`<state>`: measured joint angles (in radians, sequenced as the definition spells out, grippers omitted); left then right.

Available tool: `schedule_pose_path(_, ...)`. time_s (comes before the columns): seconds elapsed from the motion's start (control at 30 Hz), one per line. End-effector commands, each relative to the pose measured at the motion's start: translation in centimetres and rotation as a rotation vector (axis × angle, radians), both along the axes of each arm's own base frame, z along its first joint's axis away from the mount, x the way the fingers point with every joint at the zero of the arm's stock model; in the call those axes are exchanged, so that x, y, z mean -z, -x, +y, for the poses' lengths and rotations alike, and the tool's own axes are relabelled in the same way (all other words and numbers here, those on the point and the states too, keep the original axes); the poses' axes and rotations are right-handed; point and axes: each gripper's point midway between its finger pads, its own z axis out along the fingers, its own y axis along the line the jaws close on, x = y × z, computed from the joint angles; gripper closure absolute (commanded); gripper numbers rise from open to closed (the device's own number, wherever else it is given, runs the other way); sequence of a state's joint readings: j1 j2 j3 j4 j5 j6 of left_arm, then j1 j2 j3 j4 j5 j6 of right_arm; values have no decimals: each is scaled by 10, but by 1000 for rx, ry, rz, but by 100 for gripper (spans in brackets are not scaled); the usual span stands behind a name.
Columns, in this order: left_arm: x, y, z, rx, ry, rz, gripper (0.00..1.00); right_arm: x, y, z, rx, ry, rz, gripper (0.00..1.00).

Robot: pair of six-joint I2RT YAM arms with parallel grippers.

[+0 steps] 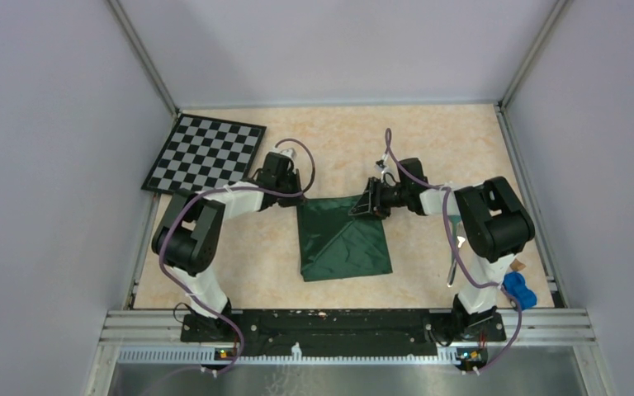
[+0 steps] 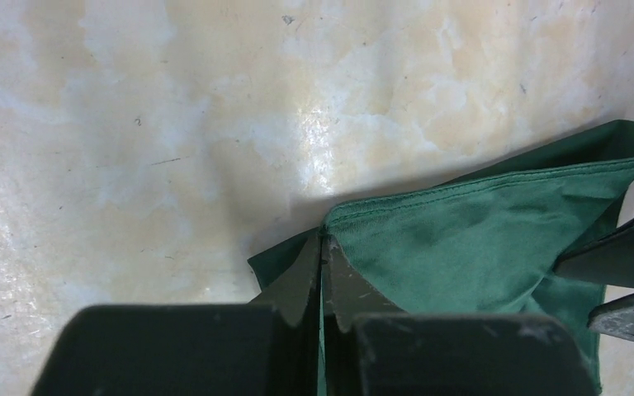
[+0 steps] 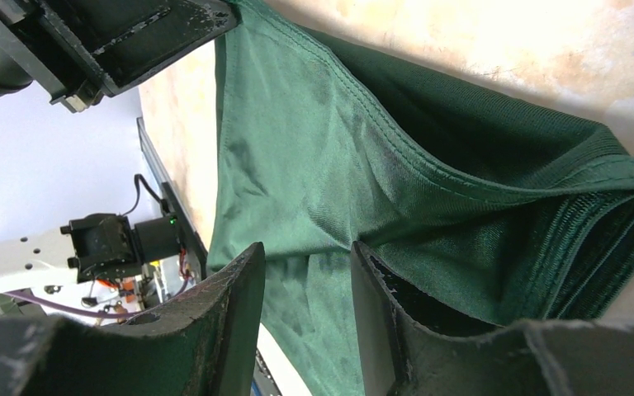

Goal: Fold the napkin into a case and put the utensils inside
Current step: Smooth out the upper triangle-folded napkin at the center of the board.

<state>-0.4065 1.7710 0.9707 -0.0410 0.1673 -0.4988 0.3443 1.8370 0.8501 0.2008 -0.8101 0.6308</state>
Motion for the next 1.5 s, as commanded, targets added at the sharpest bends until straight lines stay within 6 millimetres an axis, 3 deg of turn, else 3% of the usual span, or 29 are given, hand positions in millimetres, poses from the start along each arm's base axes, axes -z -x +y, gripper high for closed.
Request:
schedule_pose_path(0.0, -46, -12, -8, -11, 83, -131, 100, -15, -7, 2, -4, -33, -69, 58)
schedule_pose_path(0.2, -54, 6, -3, -35, 125, -138, 100, -21, -11, 3, 7, -41, -79, 58)
schedule_pose_path(0.4, -40, 17, 2, -50, 115, -95, 100, -29, -17, 6, 27, -66, -88, 58)
schedule_pose_path(0.63, -27, 18, 5, -67, 96, -66, 100, -45, -29, 8, 63, -83, -119, 58)
schedule_pose_path(0.83, -26, 17, 10, -87, 73, -63, 100, -44, -37, 17, 69, -110, -92, 57)
schedule_pose_path(0.97, -22, 19, 9, -84, 75, -49, 100, -46, -15, 44, -23, -126, -85, 57)
schedule_pose_path(1.1, -18, 19, 10, -88, 63, -43, 100, -53, 23, 83, -127, -136, -101, 57)
schedule_pose_path(1.2, -15, 19, 13, -94, 48, -38, 100, -48, 51, 108, -184, -147, -82, 57)
schedule_pose_path(1.47, -14, 21, 18, -124, 36, -38, 100, -19, 81, 137, -262, -150, -8, 58)
